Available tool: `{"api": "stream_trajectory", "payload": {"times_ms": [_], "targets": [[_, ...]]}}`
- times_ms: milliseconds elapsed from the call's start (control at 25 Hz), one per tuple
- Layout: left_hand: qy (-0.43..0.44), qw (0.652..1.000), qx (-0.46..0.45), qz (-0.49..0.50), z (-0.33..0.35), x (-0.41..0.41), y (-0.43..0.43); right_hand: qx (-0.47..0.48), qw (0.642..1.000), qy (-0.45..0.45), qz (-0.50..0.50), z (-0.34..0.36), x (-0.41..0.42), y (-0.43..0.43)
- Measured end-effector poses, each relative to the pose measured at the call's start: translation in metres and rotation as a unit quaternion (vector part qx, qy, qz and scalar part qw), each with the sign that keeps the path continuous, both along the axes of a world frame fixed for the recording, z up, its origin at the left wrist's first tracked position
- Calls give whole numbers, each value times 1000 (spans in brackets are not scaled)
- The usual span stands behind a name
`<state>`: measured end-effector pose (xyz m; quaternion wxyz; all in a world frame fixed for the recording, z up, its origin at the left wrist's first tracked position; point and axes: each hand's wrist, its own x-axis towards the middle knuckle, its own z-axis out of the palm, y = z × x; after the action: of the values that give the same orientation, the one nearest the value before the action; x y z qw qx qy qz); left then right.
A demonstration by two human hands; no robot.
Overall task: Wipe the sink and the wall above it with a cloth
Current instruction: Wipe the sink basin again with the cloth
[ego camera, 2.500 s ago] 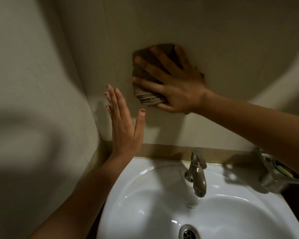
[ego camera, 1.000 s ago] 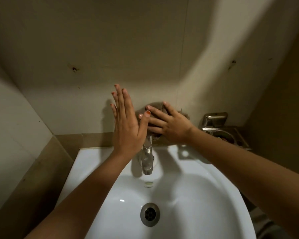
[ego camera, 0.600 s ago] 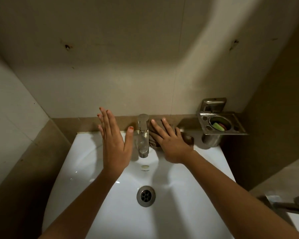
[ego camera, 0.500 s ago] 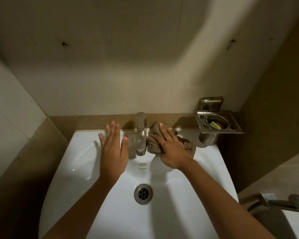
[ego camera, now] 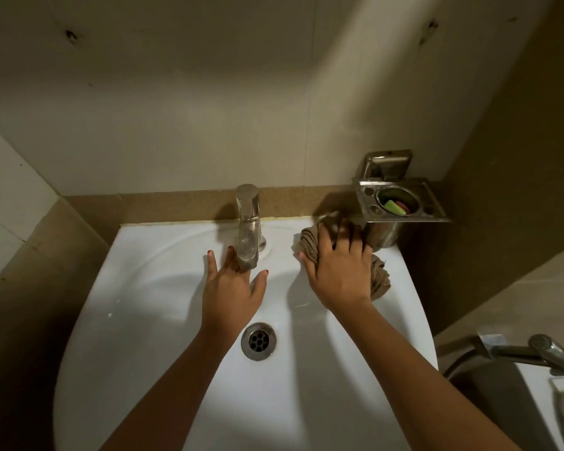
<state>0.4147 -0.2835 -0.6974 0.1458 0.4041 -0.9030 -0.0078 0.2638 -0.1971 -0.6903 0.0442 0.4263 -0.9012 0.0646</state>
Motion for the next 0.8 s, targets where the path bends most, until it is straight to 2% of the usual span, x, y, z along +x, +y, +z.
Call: {"api": "stream_trajectory", "payload": {"times_ms": [120,280,360,480,560,800], "targets": [[-34,999,-27,3,-4,-4,3,3,999,-50,-12,7,9,-12],[-34,999,-30,9,-11,-5,2,2,985,-64,158,7,19,-29],[-47,998,-30,11,-12,-7,3,27,981,-37,188,8,6,-25],[-62,998,-13,28,-10,-7,8,59,993,15,97,4,-14,0],[-63,997,11,50,-8,-8,11,42,996,62,53,-2,-18,17],[-58,995,37,72,-7,-9,21,9,996,92,11,-15,-12,35]]}}
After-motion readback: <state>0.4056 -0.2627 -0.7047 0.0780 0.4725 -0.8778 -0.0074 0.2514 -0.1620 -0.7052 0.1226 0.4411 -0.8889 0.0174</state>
